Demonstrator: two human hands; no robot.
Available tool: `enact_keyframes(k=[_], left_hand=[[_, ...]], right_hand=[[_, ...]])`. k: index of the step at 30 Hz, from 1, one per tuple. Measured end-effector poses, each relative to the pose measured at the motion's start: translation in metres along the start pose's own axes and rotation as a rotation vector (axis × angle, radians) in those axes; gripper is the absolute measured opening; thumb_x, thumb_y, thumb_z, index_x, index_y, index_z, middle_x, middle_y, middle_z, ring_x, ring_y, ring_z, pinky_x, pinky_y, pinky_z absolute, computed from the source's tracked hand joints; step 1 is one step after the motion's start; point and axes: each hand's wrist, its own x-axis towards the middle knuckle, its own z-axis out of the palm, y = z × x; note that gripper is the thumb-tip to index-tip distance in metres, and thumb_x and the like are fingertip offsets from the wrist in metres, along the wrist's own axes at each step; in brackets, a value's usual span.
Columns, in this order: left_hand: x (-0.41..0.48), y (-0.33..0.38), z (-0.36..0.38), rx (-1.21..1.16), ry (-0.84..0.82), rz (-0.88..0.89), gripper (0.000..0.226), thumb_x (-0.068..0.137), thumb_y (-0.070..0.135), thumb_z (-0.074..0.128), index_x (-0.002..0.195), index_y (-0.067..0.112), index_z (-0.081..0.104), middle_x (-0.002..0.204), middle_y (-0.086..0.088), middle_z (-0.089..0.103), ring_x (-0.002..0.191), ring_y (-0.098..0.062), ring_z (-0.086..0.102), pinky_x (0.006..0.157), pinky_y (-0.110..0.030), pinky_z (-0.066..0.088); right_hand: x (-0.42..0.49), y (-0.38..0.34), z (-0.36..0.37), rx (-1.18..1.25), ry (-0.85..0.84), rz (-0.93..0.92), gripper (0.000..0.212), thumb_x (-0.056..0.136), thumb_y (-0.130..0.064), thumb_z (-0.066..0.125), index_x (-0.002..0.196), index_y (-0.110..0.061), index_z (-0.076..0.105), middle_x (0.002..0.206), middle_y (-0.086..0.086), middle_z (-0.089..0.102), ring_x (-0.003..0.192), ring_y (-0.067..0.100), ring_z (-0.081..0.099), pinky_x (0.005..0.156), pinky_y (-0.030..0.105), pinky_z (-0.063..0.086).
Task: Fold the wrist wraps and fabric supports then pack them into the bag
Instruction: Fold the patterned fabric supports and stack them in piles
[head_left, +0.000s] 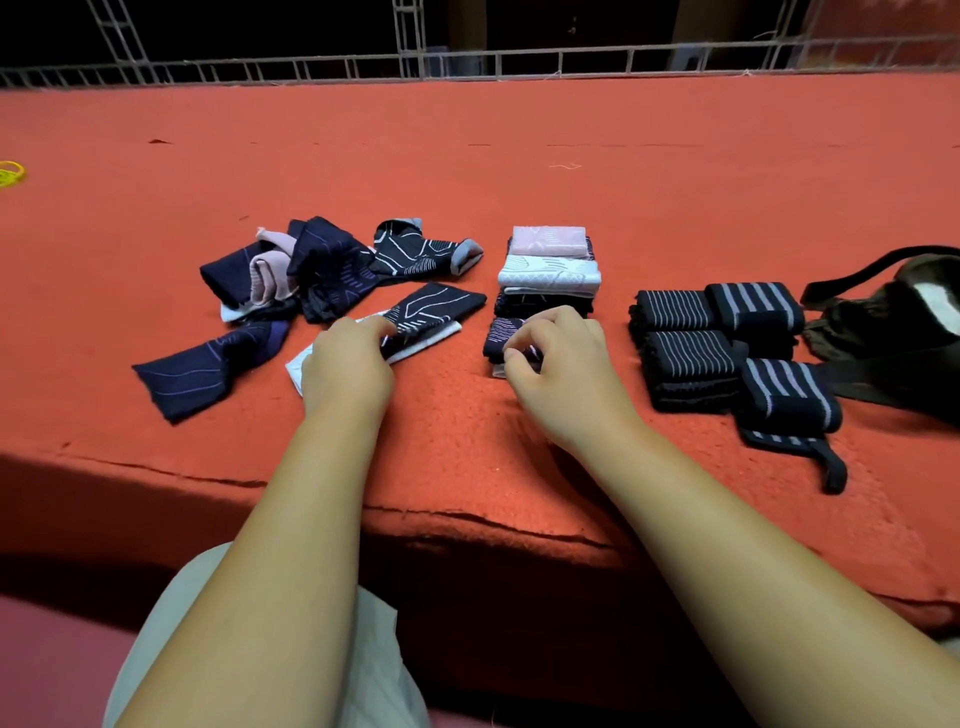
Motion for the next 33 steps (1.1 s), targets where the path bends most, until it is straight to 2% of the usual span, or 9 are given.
enact_keyframes(k=[2,5,8,12,15,19,22,25,33], left_hand=[[-0.001,0.003,-0.009,-0.128,0.037,0.057,0.062,0.085,-0.003,0.053,0.131,0.034,0.07,0.117,-0.006,0.07,0.118,-0.035,0.061,0.101,-0.047,0.052],[-0.014,0.015,-0.029,-0.365,0.047,0.167,0.052,0.083,0.004,0.062,0.125,0.033,0.072,0.1,0.016,0.073,0.106,-0.016,0.065,0.098,-0.035,0.052],[-0.031,0.026,-0.05,-0.546,-0.023,0.255,0.044,0.085,0.006,0.07,0.119,0.034,0.074,0.098,0.018,0.077,0.096,0.002,0.07,0.091,-0.027,0.056],[-0.041,0.025,-0.066,-0.696,-0.067,0.302,0.037,0.091,0.008,0.077,0.118,0.032,0.075,0.103,0.013,0.08,0.102,-0.004,0.074,0.093,-0.036,0.059],[-0.036,0.014,-0.073,-0.745,-0.074,0.259,0.037,0.089,0.012,0.082,0.119,0.032,0.075,0.108,0.011,0.08,0.106,-0.007,0.074,0.096,-0.039,0.06],[-0.03,-0.001,-0.078,-0.928,-0.114,0.123,0.033,0.09,0.015,0.083,0.12,0.026,0.074,0.104,0.005,0.081,0.099,-0.013,0.075,0.092,-0.04,0.058],[-0.033,0.005,-0.074,-1.048,-0.255,0.064,0.025,0.093,0.023,0.08,0.118,0.023,0.077,0.107,-0.001,0.081,0.101,-0.022,0.075,0.098,-0.052,0.057],[-0.039,0.026,-0.063,-1.179,-0.31,0.067,0.014,0.097,0.014,0.074,0.111,0.015,0.078,0.102,-0.005,0.08,0.091,-0.021,0.073,0.084,-0.038,0.061],[-0.052,0.081,-0.024,-1.282,-0.527,0.008,0.018,0.099,0.015,0.072,0.116,0.011,0.077,0.109,-0.012,0.079,0.086,-0.021,0.07,0.077,-0.038,0.062]], right_hand=[[0.004,-0.008,0.003,-0.006,-0.036,-0.044,0.009,0.098,-0.028,0.067,0.104,-0.029,0.073,0.114,-0.009,0.058,0.117,0.021,0.049,0.102,0.028,0.036],[0.012,-0.021,0.004,-0.012,-0.093,-0.094,0.039,0.093,-0.026,0.075,0.132,-0.028,0.068,0.133,-0.003,0.06,0.125,0.024,0.049,0.111,0.034,0.038],[0.024,-0.033,0.007,0.035,-0.192,-0.112,0.059,0.089,-0.029,0.081,0.145,-0.029,0.063,0.148,-0.002,0.057,0.136,0.026,0.048,0.12,0.036,0.033],[0.031,-0.032,0.007,0.155,-0.217,-0.097,0.013,0.094,-0.023,0.078,0.107,-0.026,0.08,0.113,-0.008,0.076,0.109,0.012,0.066,0.101,0.038,0.049],[0.025,-0.034,-0.002,0.422,-0.213,0.002,0.008,0.098,-0.018,0.075,0.097,-0.026,0.078,0.091,-0.015,0.078,0.084,0.0,0.068,0.083,0.028,0.054],[0.019,-0.039,-0.026,0.691,-0.127,0.131,0.01,0.1,-0.013,0.073,0.106,-0.009,0.079,0.094,-0.001,0.081,0.075,0.004,0.067,0.071,0.019,0.053],[0.015,-0.038,-0.044,0.794,-0.102,0.202,0.015,0.099,-0.02,0.074,0.108,-0.009,0.08,0.094,0.005,0.081,0.074,0.013,0.068,0.07,0.03,0.058],[0.008,-0.039,-0.063,0.898,-0.094,0.27,0.011,0.102,-0.017,0.071,0.108,-0.011,0.078,0.092,0.007,0.081,0.071,0.017,0.071,0.06,0.029,0.058],[-0.024,0.007,-0.098,0.75,-0.024,0.32,0.01,0.102,-0.022,0.072,0.108,-0.017,0.078,0.093,0.011,0.08,0.069,0.016,0.072,0.058,0.031,0.057]])
